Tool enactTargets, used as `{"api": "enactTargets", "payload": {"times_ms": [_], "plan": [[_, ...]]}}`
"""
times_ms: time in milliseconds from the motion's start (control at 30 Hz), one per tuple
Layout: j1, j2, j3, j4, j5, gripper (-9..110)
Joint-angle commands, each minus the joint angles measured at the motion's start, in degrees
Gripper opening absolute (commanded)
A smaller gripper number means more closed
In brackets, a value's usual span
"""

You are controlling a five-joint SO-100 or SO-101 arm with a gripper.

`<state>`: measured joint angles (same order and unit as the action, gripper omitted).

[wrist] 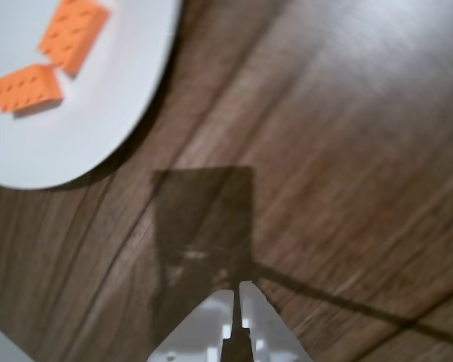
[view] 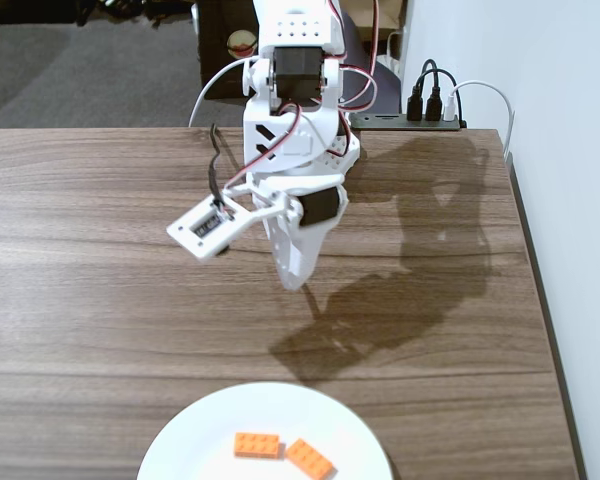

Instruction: Grasp a lego block and put it on the plate.

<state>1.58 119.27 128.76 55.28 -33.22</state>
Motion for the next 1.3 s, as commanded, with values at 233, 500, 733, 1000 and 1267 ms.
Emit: {"api": "enactTargets", "payload": {"times_ms": [233, 500, 733, 1000, 1267], "plan": [[0.6, 18.5, 17.7, -4.6, 14.4, 1], [1.2, 34.3, 30.1, -4.2, 17.1, 1], [1.1, 46.1, 34.3, 2.5, 20.3, 1], [1.0, 57.5, 36.5, 11.3, 22.5, 1], [1.7, 67.3, 38.2, 16.3, 23.0, 1]]}}
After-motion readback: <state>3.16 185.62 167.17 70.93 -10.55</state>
